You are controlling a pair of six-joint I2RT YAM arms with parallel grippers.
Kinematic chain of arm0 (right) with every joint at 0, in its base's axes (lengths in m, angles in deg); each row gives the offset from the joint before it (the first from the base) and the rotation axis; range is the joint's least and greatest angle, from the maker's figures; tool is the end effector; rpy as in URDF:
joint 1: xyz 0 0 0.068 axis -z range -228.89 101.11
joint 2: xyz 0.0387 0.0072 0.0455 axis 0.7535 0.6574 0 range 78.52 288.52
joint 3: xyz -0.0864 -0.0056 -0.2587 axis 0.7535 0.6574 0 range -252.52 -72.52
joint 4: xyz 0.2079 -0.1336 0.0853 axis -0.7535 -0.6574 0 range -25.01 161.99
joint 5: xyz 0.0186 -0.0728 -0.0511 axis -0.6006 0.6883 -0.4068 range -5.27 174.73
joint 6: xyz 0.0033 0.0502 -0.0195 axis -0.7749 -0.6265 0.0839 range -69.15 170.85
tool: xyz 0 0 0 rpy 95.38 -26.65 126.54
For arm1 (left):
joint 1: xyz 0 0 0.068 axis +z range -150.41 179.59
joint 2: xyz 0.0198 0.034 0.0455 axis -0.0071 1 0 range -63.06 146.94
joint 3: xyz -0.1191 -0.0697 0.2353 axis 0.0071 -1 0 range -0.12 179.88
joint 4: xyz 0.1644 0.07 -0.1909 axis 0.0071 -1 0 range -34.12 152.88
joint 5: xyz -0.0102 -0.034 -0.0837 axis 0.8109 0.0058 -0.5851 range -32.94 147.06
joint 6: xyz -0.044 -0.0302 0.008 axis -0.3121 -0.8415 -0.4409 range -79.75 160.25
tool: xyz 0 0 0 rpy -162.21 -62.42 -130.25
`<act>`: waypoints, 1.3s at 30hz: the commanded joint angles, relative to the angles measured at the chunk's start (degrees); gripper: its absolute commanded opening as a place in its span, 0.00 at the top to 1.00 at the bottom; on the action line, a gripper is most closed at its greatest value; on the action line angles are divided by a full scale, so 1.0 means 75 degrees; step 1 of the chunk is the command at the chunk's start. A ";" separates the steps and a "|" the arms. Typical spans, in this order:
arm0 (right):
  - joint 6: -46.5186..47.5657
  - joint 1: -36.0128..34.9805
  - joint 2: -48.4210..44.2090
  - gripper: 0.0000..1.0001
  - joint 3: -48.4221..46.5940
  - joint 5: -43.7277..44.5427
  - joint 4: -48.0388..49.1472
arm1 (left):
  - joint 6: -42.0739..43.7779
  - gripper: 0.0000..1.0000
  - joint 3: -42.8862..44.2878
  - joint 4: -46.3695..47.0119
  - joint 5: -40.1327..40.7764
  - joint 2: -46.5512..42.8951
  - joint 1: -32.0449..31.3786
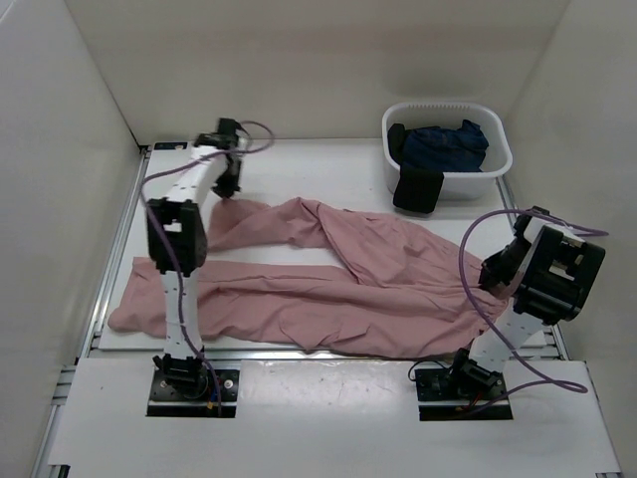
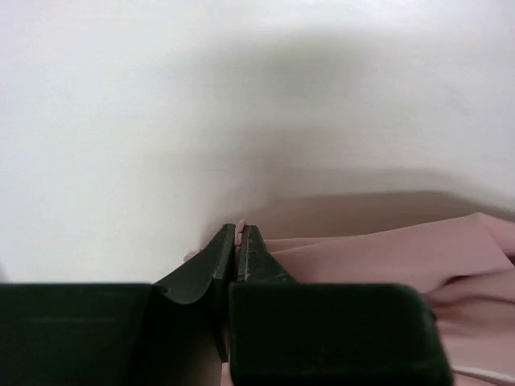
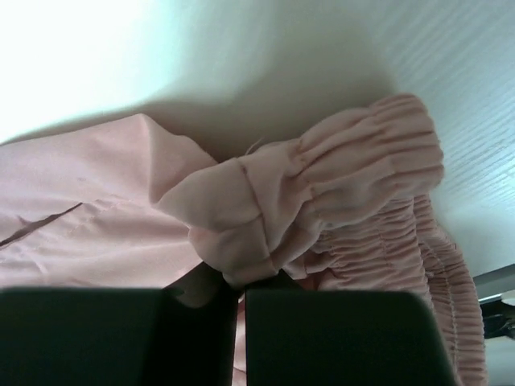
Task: Fold and stack the trousers
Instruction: Fold the trousers
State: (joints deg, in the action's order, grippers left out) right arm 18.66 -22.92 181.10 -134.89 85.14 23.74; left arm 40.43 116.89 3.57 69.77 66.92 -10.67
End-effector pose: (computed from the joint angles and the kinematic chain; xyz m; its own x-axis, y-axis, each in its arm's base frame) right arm 0.2753 -0.1343 0.1493 -0.5272 0.8493 -0.0264 0.8495 0.5276 0.0083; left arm 0.4687 -0.0770 0.2157 -0.9370 0.1728 -0.3038 0.1109 0.9713 0.2104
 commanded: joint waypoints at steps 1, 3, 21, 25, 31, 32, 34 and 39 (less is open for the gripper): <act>0.0166 -0.0392 -0.0633 1.00 -0.0320 0.0367 0.0106 | -0.0025 0.86 0.0172 0.0290 0.1059 -0.1988 0.1156; 0.0365 -0.0580 -0.0938 1.00 -0.0578 0.0683 -0.0175 | -0.0025 0.86 0.0172 0.0360 0.1152 -0.2363 0.1402; 0.0625 -0.0909 -0.4208 1.00 -0.0872 0.0464 -0.1030 | -0.0025 0.86 -0.2591 0.1310 0.1130 -0.6064 0.3944; -0.0030 -0.0909 -0.5832 1.00 0.0508 0.0425 -0.1581 | -0.0025 0.86 -0.4733 0.1380 0.1874 -0.7282 0.4705; -0.1074 -0.0909 -0.7663 0.95 0.2958 0.0825 -0.2438 | -0.0025 0.86 -0.8357 0.1474 0.1776 -0.8469 0.6241; -0.1146 -0.0909 -0.7748 0.95 0.3181 0.0709 -0.2357 | -0.0025 0.86 -0.8719 0.1474 0.1623 -0.8540 0.6498; -0.1239 -0.0909 -0.7748 0.93 0.3475 0.0545 -0.2134 | -0.0025 0.86 -0.8933 0.1555 0.1412 -0.8611 0.6734; -0.1241 -0.0909 -0.7748 0.93 0.3395 0.0473 -0.1829 | -0.0025 0.86 -0.8760 0.1826 0.0873 -0.8343 0.7555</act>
State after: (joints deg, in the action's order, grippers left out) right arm 10.73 -29.89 123.49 -107.59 88.20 7.74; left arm 40.13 48.52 13.23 78.89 4.27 43.32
